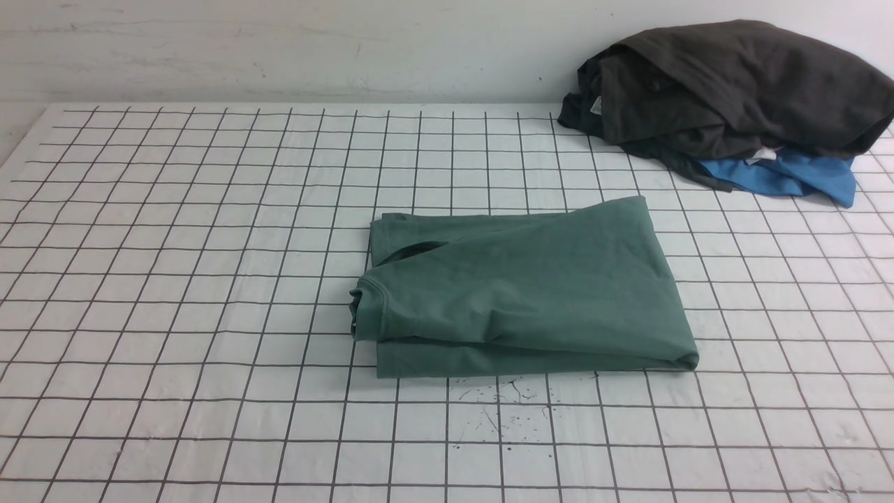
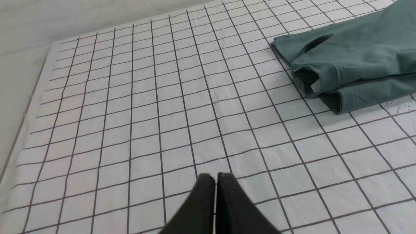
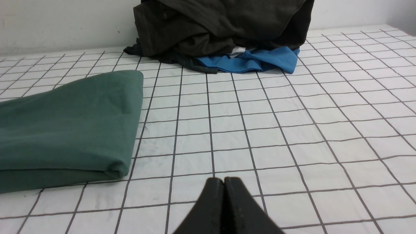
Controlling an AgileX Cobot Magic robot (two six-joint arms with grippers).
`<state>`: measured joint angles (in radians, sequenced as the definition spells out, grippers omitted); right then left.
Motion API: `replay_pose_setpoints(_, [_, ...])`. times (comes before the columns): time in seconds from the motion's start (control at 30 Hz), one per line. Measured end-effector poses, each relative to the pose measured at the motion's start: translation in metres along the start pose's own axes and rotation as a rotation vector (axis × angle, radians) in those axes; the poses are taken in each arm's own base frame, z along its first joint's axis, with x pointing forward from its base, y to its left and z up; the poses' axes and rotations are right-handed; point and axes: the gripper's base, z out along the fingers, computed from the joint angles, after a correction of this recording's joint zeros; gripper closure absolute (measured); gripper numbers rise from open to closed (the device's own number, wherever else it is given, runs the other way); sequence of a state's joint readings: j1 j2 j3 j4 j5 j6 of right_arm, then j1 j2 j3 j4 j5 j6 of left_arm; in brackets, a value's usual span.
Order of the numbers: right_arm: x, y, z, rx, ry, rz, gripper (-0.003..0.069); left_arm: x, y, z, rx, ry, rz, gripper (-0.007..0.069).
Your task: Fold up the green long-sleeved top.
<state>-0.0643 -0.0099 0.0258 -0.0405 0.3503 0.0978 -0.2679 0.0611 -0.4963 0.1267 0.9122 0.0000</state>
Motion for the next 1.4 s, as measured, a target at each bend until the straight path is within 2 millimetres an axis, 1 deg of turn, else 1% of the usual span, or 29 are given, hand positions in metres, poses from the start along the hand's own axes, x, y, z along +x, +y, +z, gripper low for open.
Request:
replay_pose_setpoints(0.87, [0.000,0.000,0.000,0.000,0.000,0.000,0.0673,0.002,0.000,0.002,0.001,0.007,0.001,0.0632])
replay_pose_setpoints(0.93, [0.000,0.000,0.000,0.000,0.000,0.000,0.0673,0.006,-0.001,0.007,0.003,0.009,0.003,0.0632])
replay_pose_setpoints(1.07, [0.000,0.000,0.000,0.000,0.000,0.000,0.0673,0.010,-0.003,0.020,-0.014,-0.051,-0.001,0.0632])
replay_pose_setpoints(1.17, [0.000,0.000,0.000,0.000,0.000,0.000,0.0673,0.023,-0.007,0.041,-0.057,-0.119,-0.057,0.0632])
replay_pose_setpoints(1.2, [0.000,0.000,0.000,0.000,0.000,0.000,0.0673,0.023,-0.006,0.042,-0.067,-0.133,-0.063,0.0632])
replay_pose_setpoints(1.23, [0.000,0.000,0.000,0.000,0.000,0.000,0.0673,0.030,-0.007,0.051,-0.094,-0.158,-0.099,0.0632])
replay_pose_setpoints(1.27, [0.000,0.000,0.000,0.000,0.000,0.000,0.0673,0.031,-0.007,0.052,-0.097,-0.161,-0.101,0.0632])
replay_pose_setpoints(1.3, [0.000,0.000,0.000,0.000,0.000,0.000,0.0673,0.041,-0.006,0.060,-0.130,-0.174,-0.125,0.0632])
replay_pose_setpoints(1.33, [0.000,0.000,0.000,0.000,0.000,0.000,0.0673,0.043,-0.007,0.062,-0.129,-0.168,-0.127,0.0632])
replay_pose_setpoints(1.4, [0.000,0.000,0.000,0.000,0.000,0.000,0.0673,0.059,-0.006,0.070,-0.170,-0.180,-0.119,0.0632])
